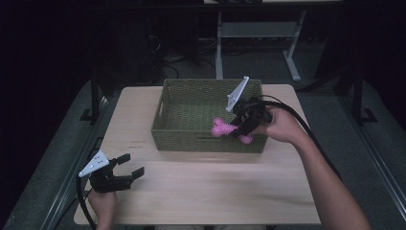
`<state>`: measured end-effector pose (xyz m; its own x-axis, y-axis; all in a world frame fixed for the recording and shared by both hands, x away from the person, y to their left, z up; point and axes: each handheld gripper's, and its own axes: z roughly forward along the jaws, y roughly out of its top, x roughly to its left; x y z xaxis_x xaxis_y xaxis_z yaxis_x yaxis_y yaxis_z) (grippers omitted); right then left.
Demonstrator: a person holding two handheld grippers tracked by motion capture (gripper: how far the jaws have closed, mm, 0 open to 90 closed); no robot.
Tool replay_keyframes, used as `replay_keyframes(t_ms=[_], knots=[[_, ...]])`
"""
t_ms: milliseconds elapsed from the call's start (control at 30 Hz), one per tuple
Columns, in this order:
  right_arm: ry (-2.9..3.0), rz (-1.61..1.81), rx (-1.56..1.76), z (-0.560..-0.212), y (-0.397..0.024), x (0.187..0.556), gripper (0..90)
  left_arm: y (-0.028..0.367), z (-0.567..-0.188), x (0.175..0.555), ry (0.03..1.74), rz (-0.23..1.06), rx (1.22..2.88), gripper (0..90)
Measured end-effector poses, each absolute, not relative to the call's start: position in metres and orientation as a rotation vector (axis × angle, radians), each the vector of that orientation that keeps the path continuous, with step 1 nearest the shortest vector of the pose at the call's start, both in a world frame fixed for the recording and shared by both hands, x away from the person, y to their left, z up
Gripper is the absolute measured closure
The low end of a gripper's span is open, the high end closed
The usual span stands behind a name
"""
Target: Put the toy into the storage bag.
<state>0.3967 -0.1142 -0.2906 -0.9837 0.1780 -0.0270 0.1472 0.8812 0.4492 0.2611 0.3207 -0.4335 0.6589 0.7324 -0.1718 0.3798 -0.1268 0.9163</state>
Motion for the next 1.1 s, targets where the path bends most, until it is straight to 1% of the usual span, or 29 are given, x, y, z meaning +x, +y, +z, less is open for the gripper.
replay_keyframes(t_ms=[733, 1100], knots=[[2.998, 0.637, 0.300, -0.293, -0.114, 0.437, 58.4, 0.322, -0.434, 0.262, 0.905, 0.388, 1.739, 13.9], [3.006, 0.634, 0.333, -0.305, -0.114, 0.454, 58.3, 0.322, -0.434, 0.262, 0.911, 0.389, 1.729, 13.9]])
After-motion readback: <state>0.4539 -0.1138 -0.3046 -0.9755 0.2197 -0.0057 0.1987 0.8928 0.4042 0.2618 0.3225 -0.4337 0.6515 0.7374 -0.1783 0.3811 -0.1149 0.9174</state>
